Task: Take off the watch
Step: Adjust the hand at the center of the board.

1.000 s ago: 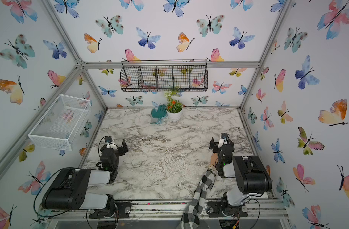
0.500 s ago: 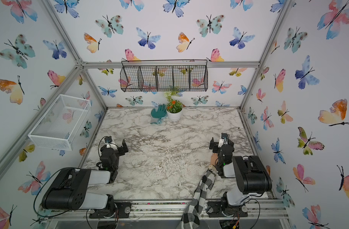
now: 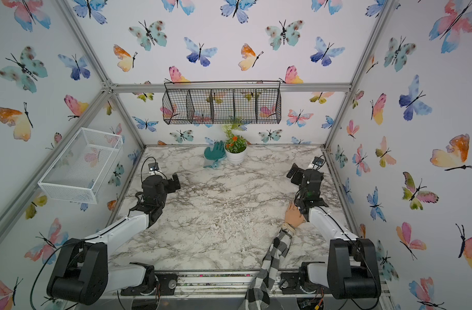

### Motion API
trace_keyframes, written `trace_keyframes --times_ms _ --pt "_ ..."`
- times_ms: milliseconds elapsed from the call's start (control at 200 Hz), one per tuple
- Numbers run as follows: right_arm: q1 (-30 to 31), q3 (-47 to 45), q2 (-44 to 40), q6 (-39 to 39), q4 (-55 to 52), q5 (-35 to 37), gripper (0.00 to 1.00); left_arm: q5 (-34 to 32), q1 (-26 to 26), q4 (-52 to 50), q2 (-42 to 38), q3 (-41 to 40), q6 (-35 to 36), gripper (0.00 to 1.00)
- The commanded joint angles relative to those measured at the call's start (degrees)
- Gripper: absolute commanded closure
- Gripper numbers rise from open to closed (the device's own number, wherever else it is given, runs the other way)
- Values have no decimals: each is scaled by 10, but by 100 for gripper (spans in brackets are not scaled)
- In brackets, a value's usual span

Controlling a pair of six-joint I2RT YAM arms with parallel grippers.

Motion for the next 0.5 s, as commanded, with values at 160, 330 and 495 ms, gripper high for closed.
trace_keyframes --times_ms 160,330,495 --pt "-7 62 -8 100 -348 -114 4 89 -92 -248 13 117 -93 2" --pt "-53 37 -50 123 -412 -159 4 157 -211 -271 53 171 -116 2" --pt "-121 -17 -77 134 -427 -215 4 217 -308 -282 115 237 -131 2"
